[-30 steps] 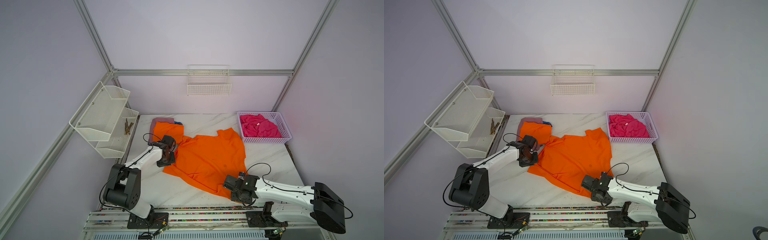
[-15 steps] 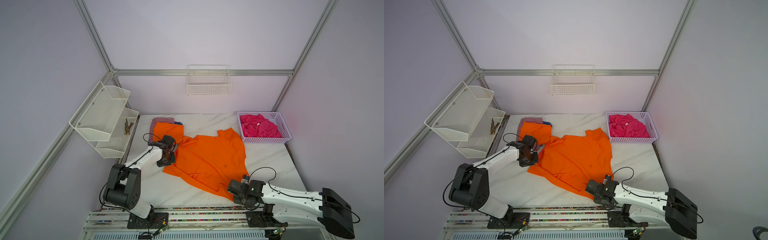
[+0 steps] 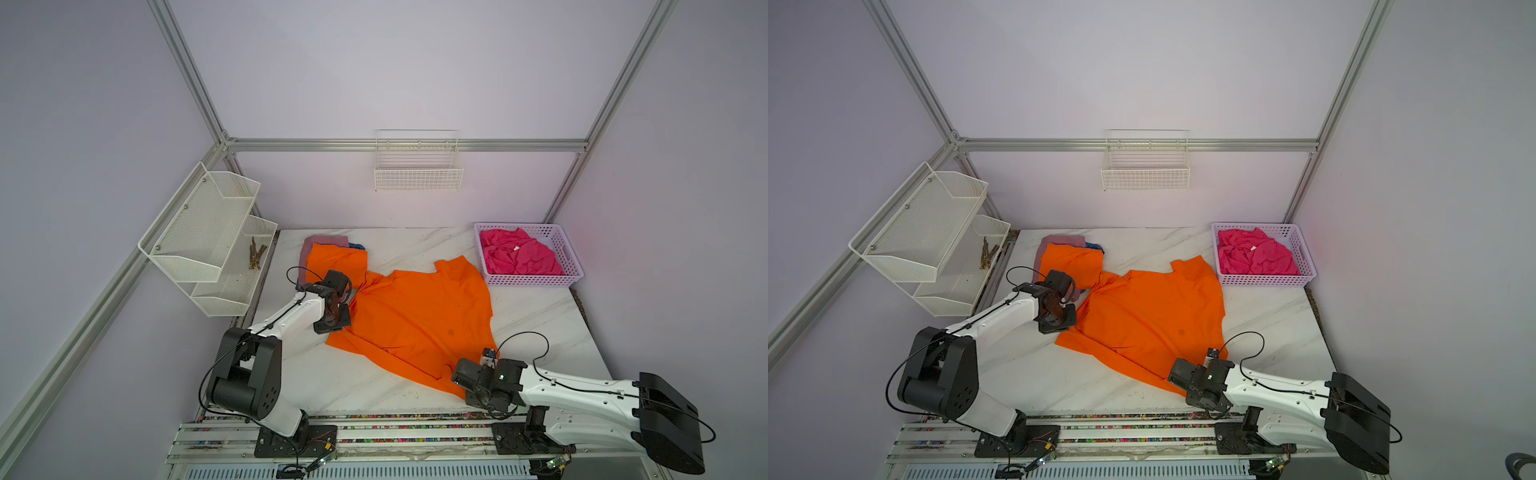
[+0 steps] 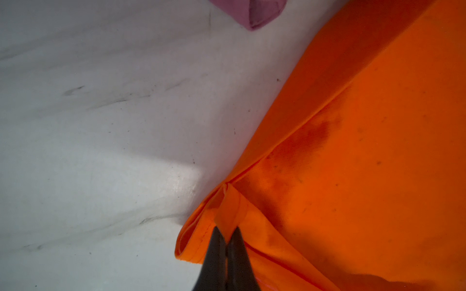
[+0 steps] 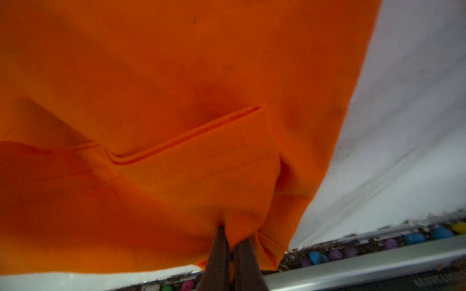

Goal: Fold and stack t-shirts
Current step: Fold the T-shirt.

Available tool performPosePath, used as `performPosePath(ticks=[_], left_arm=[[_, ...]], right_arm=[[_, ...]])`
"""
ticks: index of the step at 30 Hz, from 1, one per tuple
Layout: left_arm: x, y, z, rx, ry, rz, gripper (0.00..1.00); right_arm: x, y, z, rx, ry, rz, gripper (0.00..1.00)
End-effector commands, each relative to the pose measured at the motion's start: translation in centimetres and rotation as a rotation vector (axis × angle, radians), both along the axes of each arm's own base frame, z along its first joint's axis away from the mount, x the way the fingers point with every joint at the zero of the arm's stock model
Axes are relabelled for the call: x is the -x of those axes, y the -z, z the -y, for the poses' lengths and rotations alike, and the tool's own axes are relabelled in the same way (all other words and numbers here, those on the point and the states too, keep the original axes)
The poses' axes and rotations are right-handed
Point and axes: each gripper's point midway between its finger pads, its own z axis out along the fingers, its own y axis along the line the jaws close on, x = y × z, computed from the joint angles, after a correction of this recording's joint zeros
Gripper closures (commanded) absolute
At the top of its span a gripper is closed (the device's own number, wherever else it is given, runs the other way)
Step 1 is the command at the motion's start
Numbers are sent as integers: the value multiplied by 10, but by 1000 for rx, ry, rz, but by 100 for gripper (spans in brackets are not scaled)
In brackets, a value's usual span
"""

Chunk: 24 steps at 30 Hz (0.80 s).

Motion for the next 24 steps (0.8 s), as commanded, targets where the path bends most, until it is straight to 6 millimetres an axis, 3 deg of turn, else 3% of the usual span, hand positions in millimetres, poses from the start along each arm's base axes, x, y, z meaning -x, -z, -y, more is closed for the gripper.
performPosePath(ticks=[1, 15, 24], left_arm=[[-7, -13, -1, 1, 10, 40, 100], [-9, -11, 5, 22, 43, 17, 100], [-17, -27, 5, -8, 86, 1, 100]], right_arm=[[9, -6, -3, -14, -35, -42, 100], [-12, -61, -21, -48, -85, 54, 100], [-21, -80, -21, -31, -71, 93, 100]])
